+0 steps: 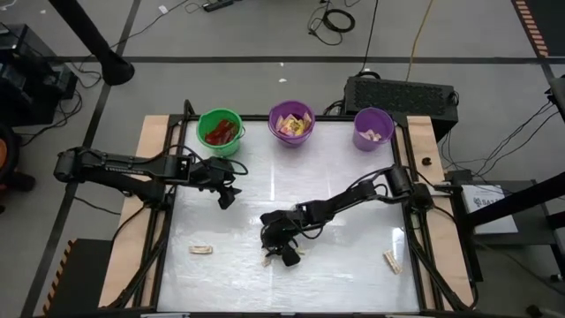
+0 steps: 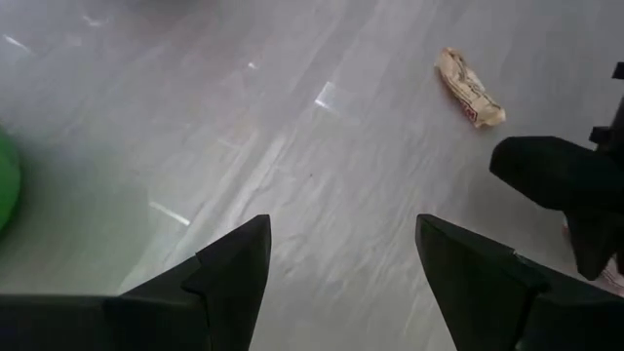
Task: Sort candy by brand, put in halloween buckets
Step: Put the white candy pack in the right purple bucket
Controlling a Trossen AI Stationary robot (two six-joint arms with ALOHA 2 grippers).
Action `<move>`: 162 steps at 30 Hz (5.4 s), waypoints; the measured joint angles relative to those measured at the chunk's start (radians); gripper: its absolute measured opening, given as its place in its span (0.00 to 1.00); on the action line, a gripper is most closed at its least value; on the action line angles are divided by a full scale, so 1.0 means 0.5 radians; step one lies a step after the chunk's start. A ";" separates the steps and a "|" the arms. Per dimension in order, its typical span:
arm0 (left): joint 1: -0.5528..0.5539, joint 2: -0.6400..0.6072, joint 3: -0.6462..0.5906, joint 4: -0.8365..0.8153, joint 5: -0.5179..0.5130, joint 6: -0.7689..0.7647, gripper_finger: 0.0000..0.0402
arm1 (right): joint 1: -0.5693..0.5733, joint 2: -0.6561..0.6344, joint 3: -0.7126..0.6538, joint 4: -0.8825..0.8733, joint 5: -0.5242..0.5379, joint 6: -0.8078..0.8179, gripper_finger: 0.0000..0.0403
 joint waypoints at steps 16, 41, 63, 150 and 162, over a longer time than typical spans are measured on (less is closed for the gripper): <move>0.002 0.000 0.000 0.125 -0.100 -0.019 0.65 | -0.001 -0.226 0.001 -0.508 0.024 -0.342 0.33; 0.002 0.000 0.000 0.152 -0.104 -0.018 0.65 | -0.052 -0.198 -0.001 -0.632 0.174 -0.502 0.33; 0.002 0.000 0.000 0.151 -0.133 -0.014 0.65 | -0.068 -0.258 -0.001 -0.769 0.183 -0.434 0.01; 0.006 0.125 -0.095 0.195 -0.155 0.036 0.65 | -0.488 -0.852 -0.828 -0.164 0.177 -0.123 0.27; -0.007 0.274 -0.095 0.232 -0.080 -0.019 0.65 | -0.547 -0.771 -0.832 -0.395 0.257 -0.205 0.27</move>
